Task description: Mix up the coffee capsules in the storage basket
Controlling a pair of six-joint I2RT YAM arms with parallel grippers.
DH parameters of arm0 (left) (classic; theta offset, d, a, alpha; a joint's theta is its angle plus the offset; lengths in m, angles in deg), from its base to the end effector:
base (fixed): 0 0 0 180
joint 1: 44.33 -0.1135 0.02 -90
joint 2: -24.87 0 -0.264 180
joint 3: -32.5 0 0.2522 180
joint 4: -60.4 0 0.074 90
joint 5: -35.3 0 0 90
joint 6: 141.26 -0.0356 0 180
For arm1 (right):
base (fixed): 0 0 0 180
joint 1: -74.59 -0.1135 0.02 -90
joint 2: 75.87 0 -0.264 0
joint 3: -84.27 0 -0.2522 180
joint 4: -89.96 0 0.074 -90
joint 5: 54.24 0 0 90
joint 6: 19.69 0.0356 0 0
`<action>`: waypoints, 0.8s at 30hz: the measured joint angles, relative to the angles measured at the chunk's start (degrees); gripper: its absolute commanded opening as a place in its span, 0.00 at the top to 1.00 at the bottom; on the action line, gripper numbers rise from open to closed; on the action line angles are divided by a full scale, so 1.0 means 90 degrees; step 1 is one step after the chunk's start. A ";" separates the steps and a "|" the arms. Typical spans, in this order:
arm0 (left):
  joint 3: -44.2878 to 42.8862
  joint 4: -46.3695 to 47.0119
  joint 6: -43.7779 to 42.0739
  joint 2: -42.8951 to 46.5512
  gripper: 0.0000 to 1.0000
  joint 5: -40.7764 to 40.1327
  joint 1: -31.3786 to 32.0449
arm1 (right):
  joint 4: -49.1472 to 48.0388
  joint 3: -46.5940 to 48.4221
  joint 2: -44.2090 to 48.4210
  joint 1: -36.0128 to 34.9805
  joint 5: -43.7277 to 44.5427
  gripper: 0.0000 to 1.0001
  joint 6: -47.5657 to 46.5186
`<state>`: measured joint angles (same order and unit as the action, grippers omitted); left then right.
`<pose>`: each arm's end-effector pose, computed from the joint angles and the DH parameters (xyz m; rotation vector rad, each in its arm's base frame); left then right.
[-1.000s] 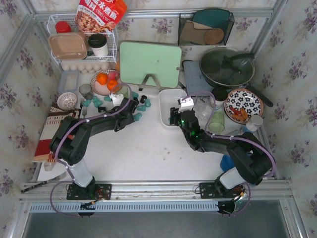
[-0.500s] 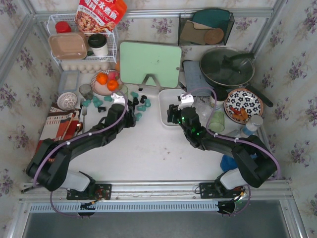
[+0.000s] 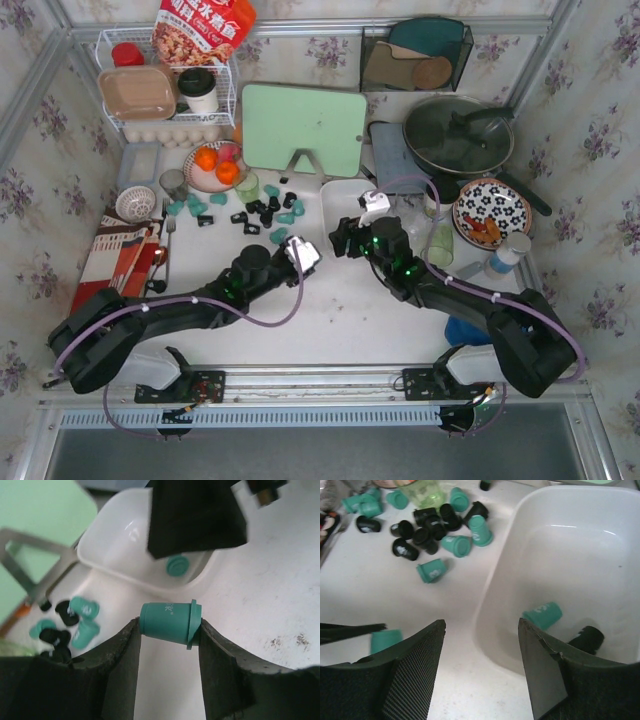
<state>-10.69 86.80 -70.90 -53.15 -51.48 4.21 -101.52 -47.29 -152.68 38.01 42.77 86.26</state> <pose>0.1843 -0.2116 0.2116 1.0075 1.4136 -0.4208 0.2325 0.1671 0.2189 -0.2545 1.8788 0.5174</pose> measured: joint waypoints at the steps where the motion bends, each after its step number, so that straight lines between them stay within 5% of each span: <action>1: -0.0058 0.0049 -0.0209 -0.0053 0.77 -0.0002 0.0117 | 0.0010 -0.0019 0.0053 0.0000 -0.0143 0.33 0.0007; 14: -0.0325 0.0216 -0.1528 -0.0274 0.77 -0.0131 0.0432 | -0.0260 -0.0056 0.0384 -0.0005 -0.1984 0.42 0.0223; 24: -0.0376 0.0214 -0.1688 -0.0277 0.78 -0.0325 0.0680 | -0.0211 0.0109 0.0019 -0.0007 -0.2489 0.61 0.0321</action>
<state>-14.08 88.72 -86.09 -55.64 -54.41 10.33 -103.42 -46.31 -152.51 37.94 20.36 89.14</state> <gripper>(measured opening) 0.476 0.463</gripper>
